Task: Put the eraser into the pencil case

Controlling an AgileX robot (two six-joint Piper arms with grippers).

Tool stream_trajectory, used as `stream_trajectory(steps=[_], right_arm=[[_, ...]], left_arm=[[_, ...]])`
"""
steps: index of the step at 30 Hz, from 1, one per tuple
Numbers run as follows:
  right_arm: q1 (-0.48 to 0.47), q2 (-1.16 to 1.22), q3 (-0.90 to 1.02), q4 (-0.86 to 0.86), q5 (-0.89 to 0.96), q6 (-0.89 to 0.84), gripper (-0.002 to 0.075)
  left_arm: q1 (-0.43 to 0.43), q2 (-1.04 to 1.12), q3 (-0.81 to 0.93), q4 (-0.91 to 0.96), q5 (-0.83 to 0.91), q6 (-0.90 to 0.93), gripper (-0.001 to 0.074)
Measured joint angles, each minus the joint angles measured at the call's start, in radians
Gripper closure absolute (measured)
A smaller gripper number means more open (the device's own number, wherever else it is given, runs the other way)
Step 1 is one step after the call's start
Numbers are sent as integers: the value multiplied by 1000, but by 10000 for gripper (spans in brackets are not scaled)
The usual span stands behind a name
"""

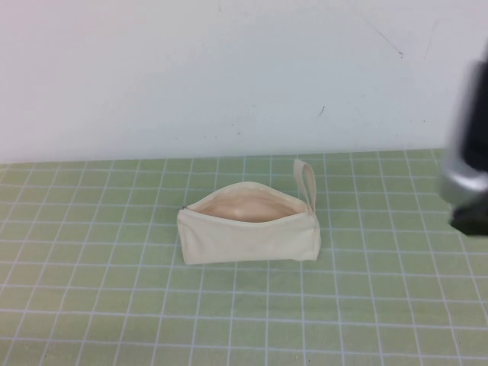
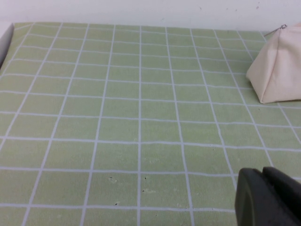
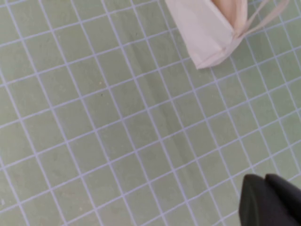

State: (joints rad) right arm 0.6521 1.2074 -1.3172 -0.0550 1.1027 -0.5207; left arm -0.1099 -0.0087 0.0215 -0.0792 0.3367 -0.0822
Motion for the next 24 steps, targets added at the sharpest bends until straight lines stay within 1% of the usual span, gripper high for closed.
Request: stream_trajectory(steps=[6, 11, 17, 24], right_arm=[[0, -232, 273, 33, -165, 14, 726], [0, -349, 459, 78, -270, -1, 726], [0, -382, 552, 149, -260, 13, 726], [0, -366, 573, 160, -221, 13, 726]], left_arm=[[0, 0, 0, 0, 0, 0, 736], [0, 0, 0, 0, 0, 0, 736], [0, 0, 0, 0, 0, 0, 736], [0, 0, 0, 0, 0, 0, 736]])
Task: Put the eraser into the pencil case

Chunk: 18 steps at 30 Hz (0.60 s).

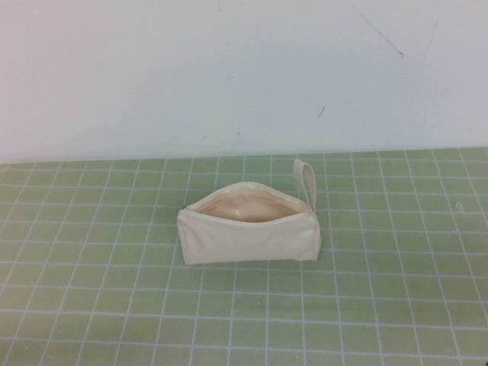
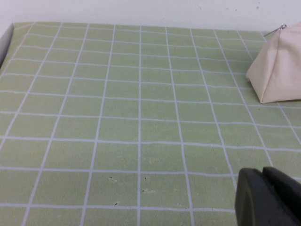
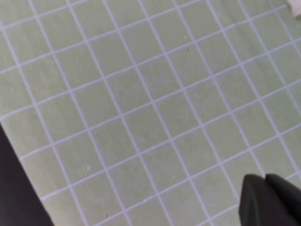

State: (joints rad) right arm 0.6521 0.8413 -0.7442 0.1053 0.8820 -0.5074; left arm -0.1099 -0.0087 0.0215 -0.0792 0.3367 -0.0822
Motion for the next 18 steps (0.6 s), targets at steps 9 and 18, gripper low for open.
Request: stream_trajectory(steps=[9, 18], right_arm=[[-85, -81, 23, 17, -64, -77, 726], [-485, -490, 340, 41, -516, -125, 726]], left_arm=[[0, 0, 0, 0, 0, -1, 736], [0, 0, 0, 0, 0, -1, 736]])
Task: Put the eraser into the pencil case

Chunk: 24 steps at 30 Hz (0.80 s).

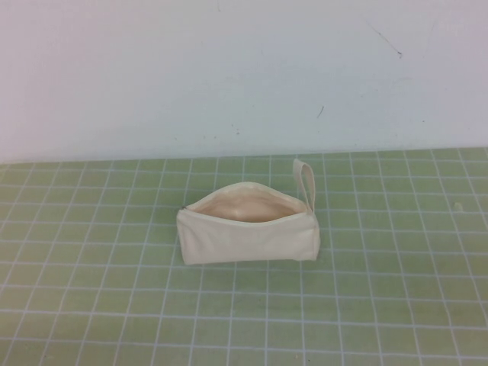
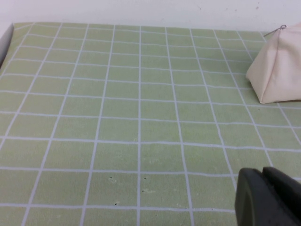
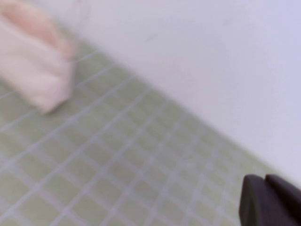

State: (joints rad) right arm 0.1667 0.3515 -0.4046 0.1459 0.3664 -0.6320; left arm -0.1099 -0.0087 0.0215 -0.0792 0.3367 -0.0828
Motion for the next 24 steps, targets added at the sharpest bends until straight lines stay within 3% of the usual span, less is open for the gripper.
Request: stream_trajectory(steps=[4, 13, 19, 24], right_arm=[[-83, -195, 173, 0, -150, -8, 726], [-120, -360, 412, 4, -220, -11, 727], [-120, -360, 433, 41, -205, 12, 727], [-120, -360, 433, 19, -205, 134, 727]], left_arm=[[0, 0, 0, 0, 0, 0, 736], [0, 0, 0, 0, 0, 0, 736], [0, 0, 0, 0, 0, 0, 736], [0, 0, 0, 0, 0, 0, 736]])
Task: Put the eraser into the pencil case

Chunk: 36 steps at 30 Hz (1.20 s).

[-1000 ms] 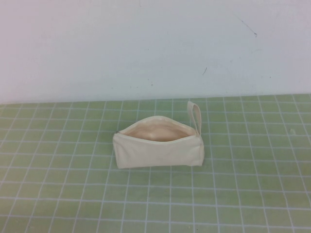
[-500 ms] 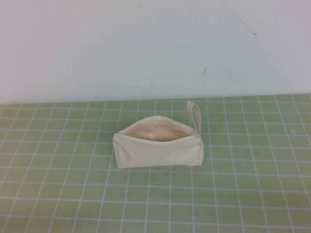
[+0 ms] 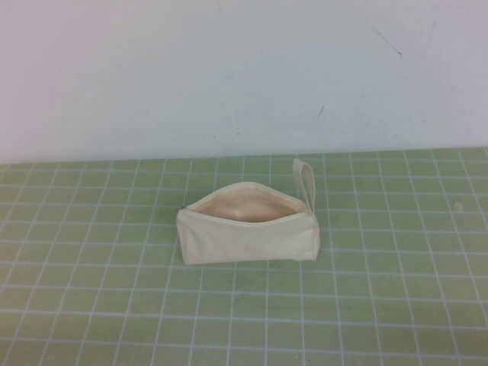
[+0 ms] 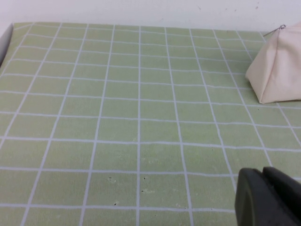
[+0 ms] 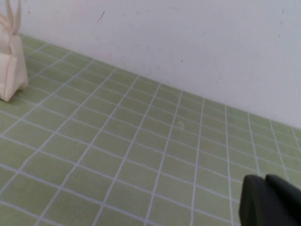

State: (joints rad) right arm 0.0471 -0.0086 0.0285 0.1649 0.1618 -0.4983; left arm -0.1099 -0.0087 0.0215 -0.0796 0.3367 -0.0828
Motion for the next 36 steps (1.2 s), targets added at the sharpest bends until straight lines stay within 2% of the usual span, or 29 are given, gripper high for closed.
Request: stream_trajectory(steps=[7, 19, 36], right_arm=[[-39, 0, 0, -177, 175, 286, 727], [-79, 0, -2, -226, 181, 491, 727], [-79, 0, -7, -226, 206, 498, 727]], left_arm=[[0, 0, 0, -2, 0, 0, 736], [0, 0, 0, -2, 0, 0, 736], [0, 0, 0, -2, 0, 0, 736]])
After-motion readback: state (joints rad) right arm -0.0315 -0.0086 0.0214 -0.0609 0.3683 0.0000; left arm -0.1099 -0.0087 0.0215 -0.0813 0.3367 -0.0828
